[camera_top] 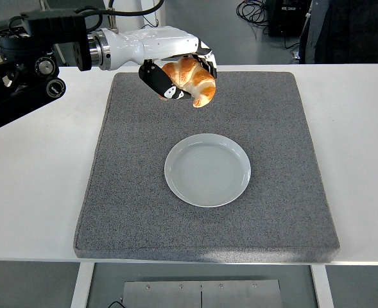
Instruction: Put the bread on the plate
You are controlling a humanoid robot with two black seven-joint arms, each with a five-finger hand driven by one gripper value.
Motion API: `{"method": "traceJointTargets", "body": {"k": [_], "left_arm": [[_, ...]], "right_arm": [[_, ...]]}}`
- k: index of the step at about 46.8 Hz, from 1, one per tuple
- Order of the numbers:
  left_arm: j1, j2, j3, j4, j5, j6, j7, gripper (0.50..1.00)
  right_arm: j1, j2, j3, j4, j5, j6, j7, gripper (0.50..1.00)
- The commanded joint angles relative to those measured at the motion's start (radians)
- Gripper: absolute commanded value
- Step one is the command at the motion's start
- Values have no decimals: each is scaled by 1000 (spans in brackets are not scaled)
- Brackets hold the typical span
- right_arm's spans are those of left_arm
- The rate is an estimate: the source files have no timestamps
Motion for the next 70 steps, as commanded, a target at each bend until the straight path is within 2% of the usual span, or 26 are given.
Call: {"method": "traceJointTargets", "body": {"k": [1,14,21,30,43,48,70], "left_arm": [[-8,-21,0,0,1,0,0,500],[4,-100,22,2,26,20,6,500],[18,-130,59,0,49,59,5,500],[61,-140,75,8,66,69,17,500],[115,-150,131,37,102,126,15,500],[130,-183,134,57,115,137,14,500],[236,-248,155,137,213,171,14,500]], "right_arm": [[0,0,0,0,0,0,0,1000],[0,0,0,0,0,0,0,1000],[0,0,0,0,0,0,0,1000],[0,0,0,0,0,-1,0,1000],[0,0,0,0,0,0,0,1000],[0,0,0,0,0,0,0,1000],[0,0,0,0,0,0,0,1000]]}}
